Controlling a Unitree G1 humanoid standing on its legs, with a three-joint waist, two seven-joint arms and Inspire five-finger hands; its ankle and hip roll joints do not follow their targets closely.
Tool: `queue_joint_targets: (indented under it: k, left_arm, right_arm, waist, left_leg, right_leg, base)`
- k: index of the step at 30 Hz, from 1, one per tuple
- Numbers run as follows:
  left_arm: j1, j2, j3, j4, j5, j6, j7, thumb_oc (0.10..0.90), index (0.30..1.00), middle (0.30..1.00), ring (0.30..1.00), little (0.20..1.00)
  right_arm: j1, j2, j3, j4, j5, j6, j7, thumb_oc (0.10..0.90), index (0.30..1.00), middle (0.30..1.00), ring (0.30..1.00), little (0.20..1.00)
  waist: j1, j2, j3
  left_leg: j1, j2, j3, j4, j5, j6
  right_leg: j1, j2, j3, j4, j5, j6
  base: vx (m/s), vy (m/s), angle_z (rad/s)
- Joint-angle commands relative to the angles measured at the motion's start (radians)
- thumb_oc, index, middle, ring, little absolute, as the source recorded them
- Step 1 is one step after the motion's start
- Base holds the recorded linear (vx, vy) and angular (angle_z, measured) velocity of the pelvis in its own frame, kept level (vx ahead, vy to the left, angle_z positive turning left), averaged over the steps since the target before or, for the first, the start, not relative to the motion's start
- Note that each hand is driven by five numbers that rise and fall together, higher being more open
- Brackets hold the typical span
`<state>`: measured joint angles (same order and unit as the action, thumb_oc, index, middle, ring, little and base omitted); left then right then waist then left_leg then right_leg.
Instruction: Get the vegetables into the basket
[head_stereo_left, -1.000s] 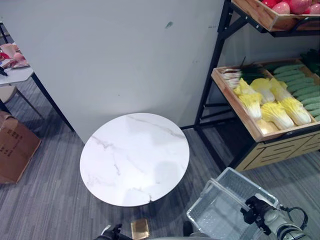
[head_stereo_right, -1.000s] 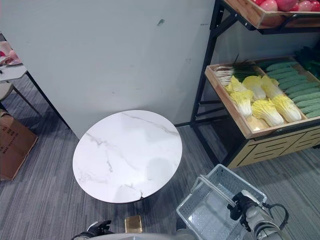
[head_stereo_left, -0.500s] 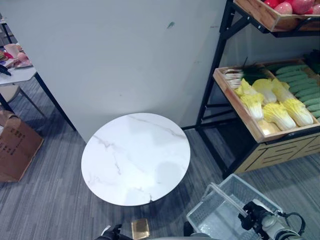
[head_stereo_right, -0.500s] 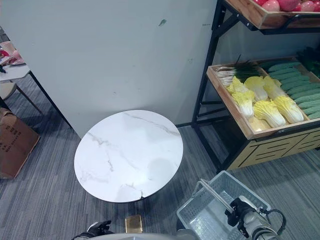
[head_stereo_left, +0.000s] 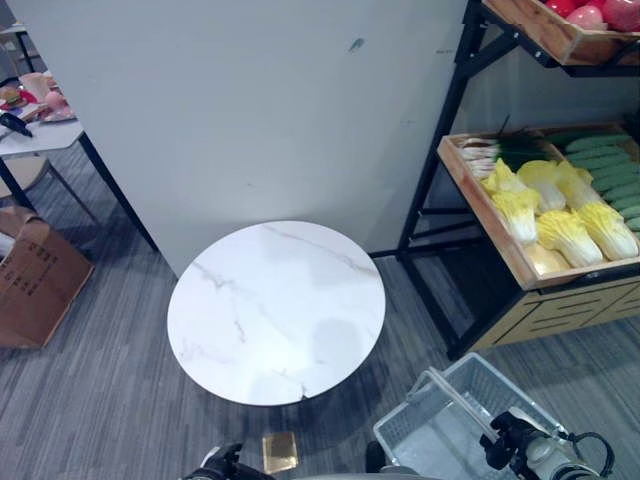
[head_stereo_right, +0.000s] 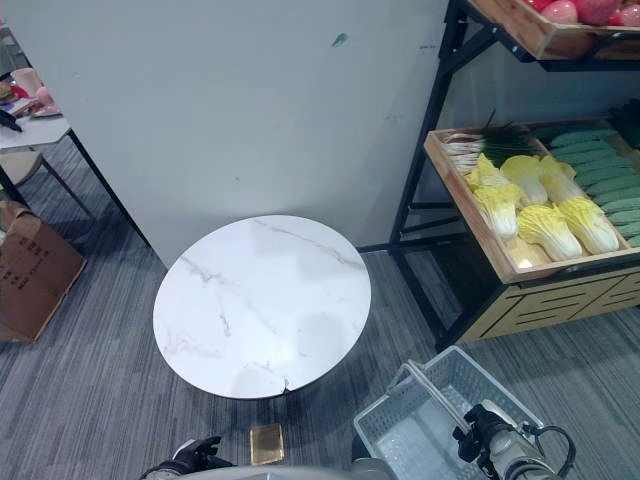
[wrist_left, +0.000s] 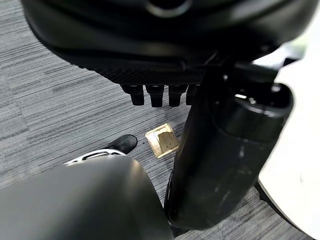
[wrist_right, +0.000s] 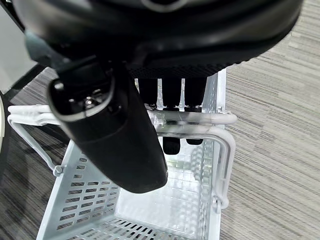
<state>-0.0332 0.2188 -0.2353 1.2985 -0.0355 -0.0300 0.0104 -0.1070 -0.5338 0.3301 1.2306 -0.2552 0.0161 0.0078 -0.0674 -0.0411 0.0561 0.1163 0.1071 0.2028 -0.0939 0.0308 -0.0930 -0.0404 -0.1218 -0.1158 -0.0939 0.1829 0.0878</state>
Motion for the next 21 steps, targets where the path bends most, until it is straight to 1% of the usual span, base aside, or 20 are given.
queue_joint_targets:
  k: [1, 14, 21]
  left_arm:
    - [-0.050, 0.012, -0.030, 0.043, 0.047, -0.007, 0.009, 0.900, 1.000, 1.000, 1.000, 1.000]
    - [-0.063, 0.032, -0.031, 0.046, 0.057, -0.006, 0.015, 0.900, 1.000, 1.000, 1.000, 1.000]
    - [-0.061, 0.034, -0.032, 0.047, 0.064, -0.005, 0.011, 0.900, 1.000, 1.000, 1.000, 1.000]
  right_arm:
    - [-0.137, -0.013, -0.033, 0.012, 0.065, -0.022, -0.045, 0.400, 0.300, 0.300, 0.300, 0.300]
    - [-0.133, 0.022, -0.057, 0.060, 0.105, -0.018, -0.043, 0.400, 0.300, 0.300, 0.300, 0.300]
    - [-0.139, 0.022, -0.073, 0.070, 0.118, -0.019, -0.047, 0.400, 0.300, 0.300, 0.300, 0.300]
  waist:
    - [-0.004, -0.035, 0.059]
    - [0.012, -0.065, 0.057]
    - [0.007, -0.066, 0.055]
  left_leg:
    - [-0.046, -0.047, -0.005, 0.007, 0.014, 0.002]
    - [-0.057, -0.078, -0.015, 0.007, -0.005, 0.019]
    - [-0.047, -0.089, 0.006, 0.007, -0.019, 0.029]
  right_leg:
    - [0.074, -0.042, 0.019, 0.039, -0.042, 0.100]
    - [0.065, -0.080, 0.021, 0.051, -0.032, 0.122]
    - [0.058, -0.090, 0.042, 0.051, -0.021, 0.132]
  base:
    - [0.02, 0.086, 0.08]
    - [0.02, 0.046, 0.06]
    - [0.02, 0.037, -0.08]
